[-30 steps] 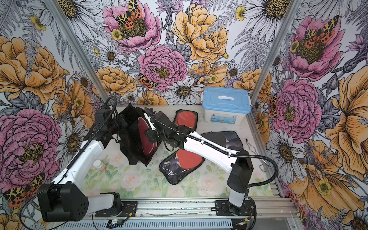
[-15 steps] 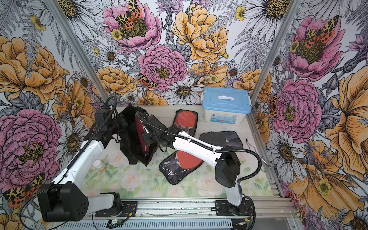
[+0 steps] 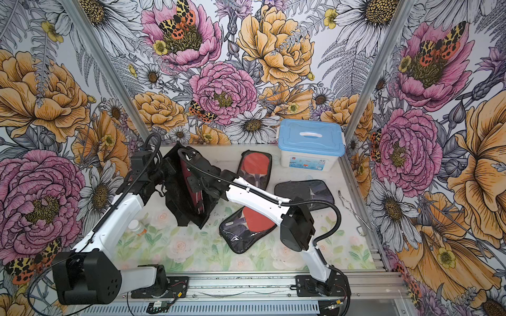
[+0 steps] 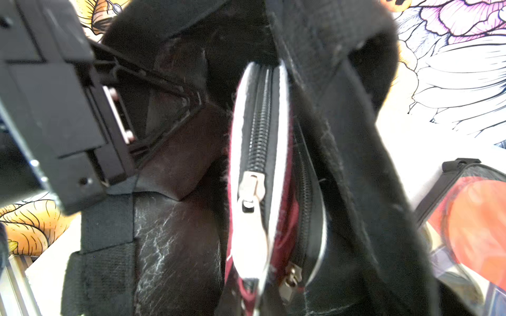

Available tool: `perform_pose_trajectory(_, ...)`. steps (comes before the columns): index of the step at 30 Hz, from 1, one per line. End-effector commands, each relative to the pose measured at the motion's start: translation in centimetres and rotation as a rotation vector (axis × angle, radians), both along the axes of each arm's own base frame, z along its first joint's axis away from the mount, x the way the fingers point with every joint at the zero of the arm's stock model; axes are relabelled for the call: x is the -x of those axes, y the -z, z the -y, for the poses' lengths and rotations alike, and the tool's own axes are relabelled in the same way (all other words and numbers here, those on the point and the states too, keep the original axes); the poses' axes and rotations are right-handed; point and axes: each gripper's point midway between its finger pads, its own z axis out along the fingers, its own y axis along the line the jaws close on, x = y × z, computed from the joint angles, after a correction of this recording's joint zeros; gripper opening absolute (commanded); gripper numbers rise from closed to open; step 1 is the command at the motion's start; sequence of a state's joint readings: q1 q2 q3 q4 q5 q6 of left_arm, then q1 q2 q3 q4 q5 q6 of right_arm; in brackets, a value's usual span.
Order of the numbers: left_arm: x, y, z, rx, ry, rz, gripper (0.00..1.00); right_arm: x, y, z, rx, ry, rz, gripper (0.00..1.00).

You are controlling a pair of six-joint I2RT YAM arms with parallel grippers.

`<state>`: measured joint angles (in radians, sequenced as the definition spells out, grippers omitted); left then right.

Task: Remove the ping pong set from the canvas bag
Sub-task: Pick up the ping pong set from the canvas bag.

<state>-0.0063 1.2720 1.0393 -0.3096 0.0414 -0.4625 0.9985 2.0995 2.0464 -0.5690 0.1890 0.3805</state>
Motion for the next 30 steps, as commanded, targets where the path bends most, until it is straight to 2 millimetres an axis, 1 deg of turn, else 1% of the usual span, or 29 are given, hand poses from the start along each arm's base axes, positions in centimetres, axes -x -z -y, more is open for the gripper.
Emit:
perform_pose_trajectory(1, 0.1, 0.3, 0.7, 0.036, 0.021, -0.004, 0.00, -0.3, -1.4, -0.2, -0.024, 0.027, 0.036, 0.00)
perform_pose_trajectory(4, 0.0, 0.2, 0.5, 0.040, 0.019, -0.003, 0.00, -0.2, -2.1, 0.4, -0.027, 0.038, 0.053, 0.00)
perform_pose_trajectory(8, 0.0, 0.0, -0.1, 0.051, 0.002, 0.001, 0.00, 0.1, -3.7, 0.8, -0.042, 0.029, 0.076, 0.00)
perform_pose_trajectory(10, 0.0, -0.1, -0.3, 0.054, -0.002, 0.003, 0.00, 0.3, -4.2, 0.7, -0.051, 0.016, 0.078, 0.00)
perform_pose_trajectory(12, -0.1, 0.0, -0.3, 0.057, -0.003, 0.001, 0.00, 0.4, -4.3, 0.4, -0.060, 0.001, 0.071, 0.00)
perform_pose_trajectory(14, -0.2, 0.0, -0.2, 0.067, -0.001, 0.000, 0.00, 0.3, -3.5, 0.0, -0.059, -0.003, 0.055, 0.00)
perform_pose_trajectory(18, -0.4, -0.3, 0.0, 0.077, 0.006, 0.007, 0.00, -0.2, -1.1, -0.8, -0.051, -0.001, 0.006, 0.00)
perform_pose_trajectory(20, -0.4, -0.3, 0.1, 0.081, 0.009, 0.009, 0.00, -0.5, -0.2, -1.2, -0.048, 0.006, -0.005, 0.00)
perform_pose_trajectory(24, -0.5, -0.3, 0.3, 0.093, 0.018, 0.018, 0.00, -1.6, 0.3, -1.6, -0.052, 0.020, 0.002, 0.00)
perform_pose_trajectory(26, -0.6, -0.3, 0.4, 0.098, 0.025, 0.022, 0.00, -2.3, 0.2, -2.0, -0.068, 0.028, 0.005, 0.00)
perform_pose_trajectory(27, -0.6, -0.3, 0.4, 0.099, 0.024, 0.023, 0.00, -2.6, 0.2, -2.1, -0.075, 0.027, 0.005, 0.02)
perform_pose_trajectory(30, -0.7, -0.2, 0.5, 0.102, 0.030, 0.023, 0.00, -3.6, -0.2, -2.5, -0.102, 0.032, 0.006, 0.16)
